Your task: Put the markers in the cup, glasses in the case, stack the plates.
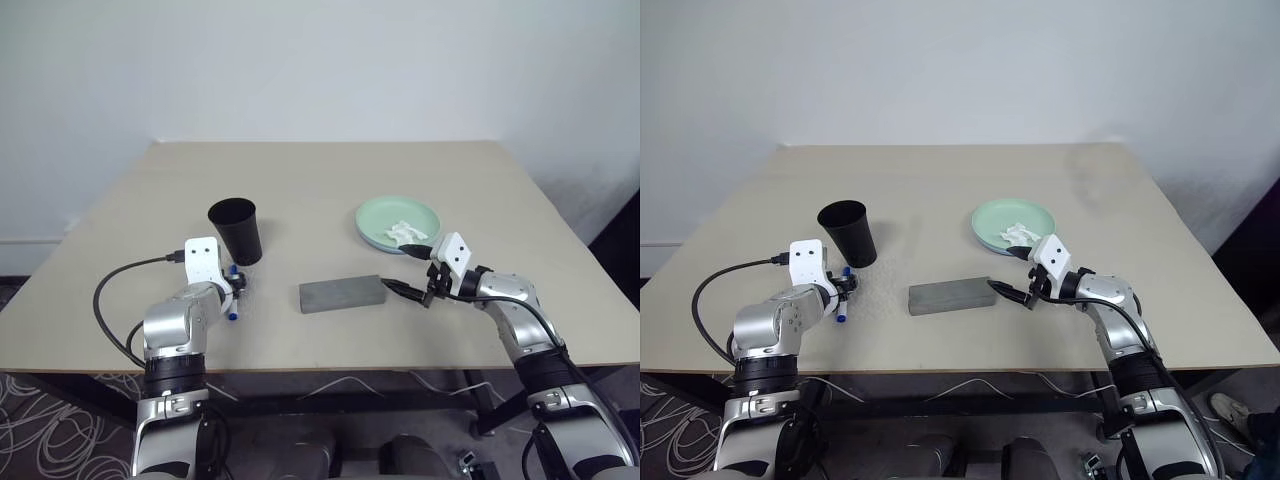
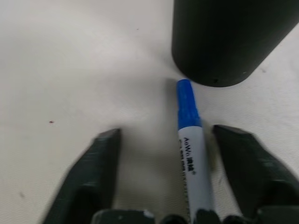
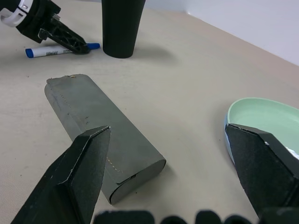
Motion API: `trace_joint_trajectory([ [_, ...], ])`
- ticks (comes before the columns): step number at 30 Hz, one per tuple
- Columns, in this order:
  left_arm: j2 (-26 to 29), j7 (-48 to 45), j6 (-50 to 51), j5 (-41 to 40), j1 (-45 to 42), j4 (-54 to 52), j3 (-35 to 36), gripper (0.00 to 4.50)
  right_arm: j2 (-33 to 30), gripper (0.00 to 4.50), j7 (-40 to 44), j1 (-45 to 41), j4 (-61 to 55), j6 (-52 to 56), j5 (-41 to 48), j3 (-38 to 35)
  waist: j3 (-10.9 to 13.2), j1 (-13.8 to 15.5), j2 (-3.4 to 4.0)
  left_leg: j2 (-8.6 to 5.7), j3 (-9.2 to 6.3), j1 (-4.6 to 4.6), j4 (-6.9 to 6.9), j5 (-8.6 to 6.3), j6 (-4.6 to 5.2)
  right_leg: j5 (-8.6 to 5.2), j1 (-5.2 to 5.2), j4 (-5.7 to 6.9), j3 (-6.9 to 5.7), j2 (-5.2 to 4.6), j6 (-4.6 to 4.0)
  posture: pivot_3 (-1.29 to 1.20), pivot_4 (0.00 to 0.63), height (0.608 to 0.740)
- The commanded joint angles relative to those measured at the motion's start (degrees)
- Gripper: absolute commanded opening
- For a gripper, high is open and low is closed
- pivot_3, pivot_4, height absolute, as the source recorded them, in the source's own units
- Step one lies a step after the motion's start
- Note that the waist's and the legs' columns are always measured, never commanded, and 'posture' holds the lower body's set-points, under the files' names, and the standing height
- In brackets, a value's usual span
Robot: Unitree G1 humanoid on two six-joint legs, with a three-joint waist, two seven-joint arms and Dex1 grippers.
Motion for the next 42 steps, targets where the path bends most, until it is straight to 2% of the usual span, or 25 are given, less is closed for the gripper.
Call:
trace_joint_trajectory([
  [1,-0.5,1.0,1.2,0.5,-1.8,-1.7,0.4,1.86,-0.1,4.26,-0.3,-0.6,-1.3,-1.1,0.4,-1.0,0.0,0.0,0.00,0.00,0.00,0.00,0.00,0.00,0.00,0.00,0.01,0.00,-0.01,-0.01,0.00,0.00,0.000,0.736],
  [2,-0.7,1.3,1.4,0.6,-1.8,-1.8,0.4,1.55,-0.1,4.26,-0.3,-0.7,-1.2,-1.1,0.4,-1.0,0.0,0.0,0.00,0.00,0.00,0.00,0.00,0.00,0.00,0.00,0.01,0.00,-0.01,-0.01,0.00,0.00,0.000,0.736],
  [8,-1.7,2.2,2.0,0.7,-1.6,-2.2,1.3,1.55,0.0,4.26,-0.2,-1.0,-0.8,-1.2,0.4,-1.0,0.0,0.0,0.00,0.00,0.00,0.01,0.00,0.00,0.00,0.00,0.02,0.00,0.00,-0.01,0.00,0.00,0.000,0.736],
  [12,-2.1,2.7,1.9,1.0,-1.5,-2.8,1.5,0.25,-0.1,4.26,-0.1,-1.0,-0.9,-1.2,0.4,-1.0,0.0,0.0,0.00,0.00,0.00,0.00,0.00,0.00,0.00,0.00,0.01,-0.01,-0.02,-0.02,0.00,0.00,0.000,0.736],
  [13,-2.2,2.7,1.9,0.9,-1.5,-2.9,1.5,0.13,-0.1,4.26,-0.1,-1.0,-0.9,-1.2,0.4,-1.0,0.0,0.0,0.00,0.00,0.00,0.00,-0.01,0.00,0.00,0.00,0.02,-0.01,-0.02,-0.03,0.00,0.00,0.000,0.736],
  [17,-2.8,3.1,0.9,1.1,-1.4,-3.2,1.5,0.13,-0.2,4.26,-0.1,-1.0,-0.8,-1.2,0.4,-1.0,0.0,0.0,0.00,0.00,0.00,0.00,-0.01,0.00,0.00,-0.01,0.03,-0.01,-0.01,-0.03,0.00,0.00,0.000,0.736],
  [22,-2.8,3.4,-6.4,3.5,0.2,-5.2,0.2,0.13,-0.1,4.26,-0.2,-1.0,-0.7,-1.2,0.4,-1.1,0.0,0.0,0.00,0.00,0.00,-0.03,0.00,0.00,0.00,0.00,0.00,-0.02,-0.03,-0.05,0.00,0.00,0.000,0.736],
  [27,-2.6,3.9,-20.5,5.7,1.0,-7.4,-0.2,0.13,-0.1,4.26,-0.2,-1.1,-0.6,-1.2,0.4,-1.0,0.0,0.0,-0.01,0.00,0.00,-0.09,-0.02,0.00,0.00,0.00,-0.07,-0.05,-0.03,-0.05,0.00,0.00,0.000,0.736],
  [32,0.7,4.1,-35.3,10.5,0.2,-6.8,-2.3,0.13,0.0,4.26,-0.2,-1.5,-0.2,-1.4,0.3,-1.0,0.0,0.1,-0.01,0.00,0.01,-0.10,-0.04,0.00,0.00,0.00,-0.08,-0.09,-0.04,-0.07,0.00,0.00,0.000,0.736],
  [37,3.6,4.0,-47.3,14.1,-3.6,-2.5,-3.7,0.13,0.2,4.26,-0.2,-2.1,0.5,-1.7,0.2,-0.9,0.0,0.2,-0.01,0.00,0.01,-0.10,-0.06,0.00,0.00,0.00,-0.09,-0.09,-0.06,-0.06,0.00,0.00,0.000,0.736],
  [42,5.4,1.6,-58.6,14.6,-12.1,10.2,-5.0,0.13,0.3,4.26,-0.2,-2.7,1.2,-2.0,0.0,-0.8,0.0,0.3,-0.01,-0.03,0.02,-0.11,-0.03,0.00,0.00,0.00,-0.04,-0.09,-0.09,-0.09,0.00,0.00,0.000,0.736],
])
